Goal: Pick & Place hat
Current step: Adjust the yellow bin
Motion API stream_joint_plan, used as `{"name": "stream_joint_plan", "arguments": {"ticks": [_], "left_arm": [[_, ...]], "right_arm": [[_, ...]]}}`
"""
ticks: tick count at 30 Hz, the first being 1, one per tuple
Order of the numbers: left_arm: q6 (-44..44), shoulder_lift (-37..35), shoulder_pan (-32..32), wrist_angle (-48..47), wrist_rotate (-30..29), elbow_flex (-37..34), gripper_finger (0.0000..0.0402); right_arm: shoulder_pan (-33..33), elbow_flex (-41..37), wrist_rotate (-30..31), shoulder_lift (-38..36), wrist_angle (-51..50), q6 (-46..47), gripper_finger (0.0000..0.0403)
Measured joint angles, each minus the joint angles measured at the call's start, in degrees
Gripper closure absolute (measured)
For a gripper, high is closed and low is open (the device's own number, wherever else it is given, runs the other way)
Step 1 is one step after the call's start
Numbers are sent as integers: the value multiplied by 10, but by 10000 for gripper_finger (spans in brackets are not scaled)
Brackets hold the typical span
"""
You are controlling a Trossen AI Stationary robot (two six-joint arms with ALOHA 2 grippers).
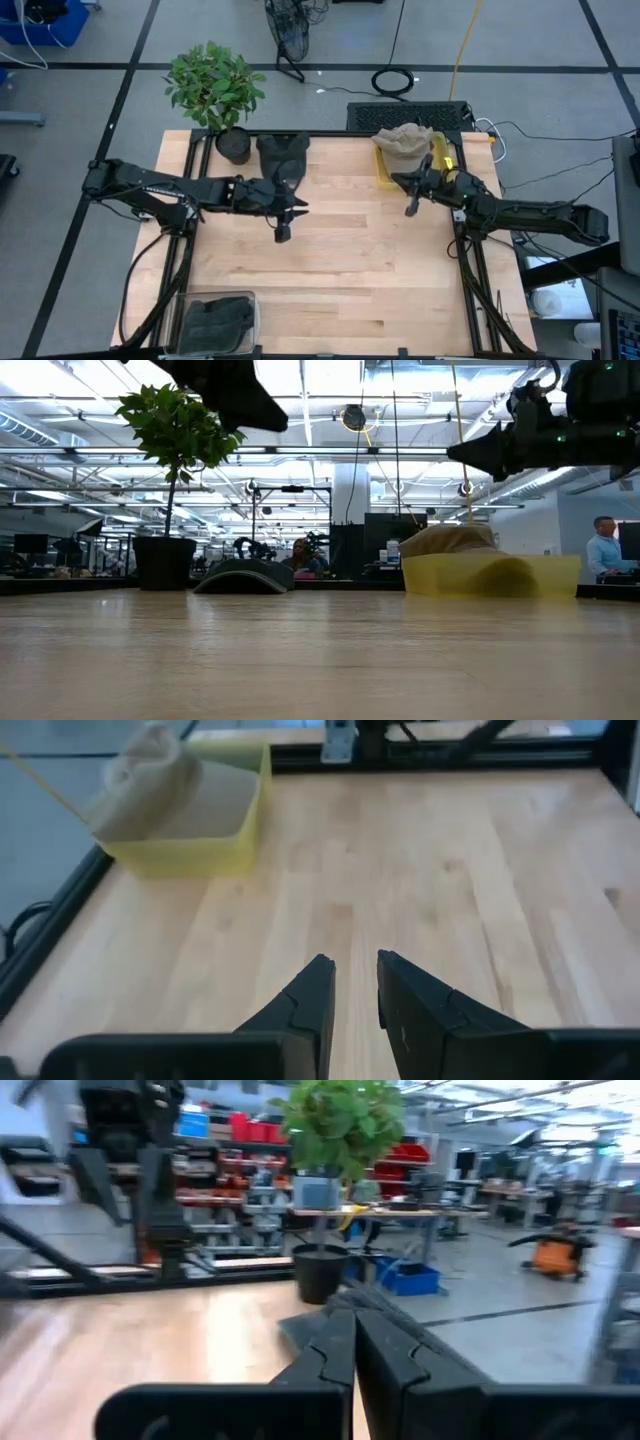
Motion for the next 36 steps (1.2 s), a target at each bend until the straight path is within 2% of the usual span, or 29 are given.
{"name": "stream_joint_plan", "arguments": {"ticks": [4, 7, 13, 16, 24, 30, 36], "left_arm": [[-2, 1, -1, 8, -48, 0, 316], [0, 10, 5, 28, -94, 1, 316], [-3, 48, 27, 30, -79, 0, 316], [-7, 65, 39, 27, -77, 0, 316], [-19, 66, 61, 24, -78, 0, 316], [-32, 72, 73, 5, -78, 0, 316], [-48, 72, 86, -23, -79, 0, 316]], "right_arm": [[-4, 10, 30, 4, -24, -19, 403], [-4, 39, 39, 11, -79, -15, 403], [-3, 125, 54, 47, -273, 38, 403], [-4, 142, 82, 71, -312, 59, 403], [-4, 128, 101, 149, -275, 71, 403], [-4, 128, 182, 209, -263, 78, 403], [-23, 128, 187, 249, -257, 81, 403]]}}
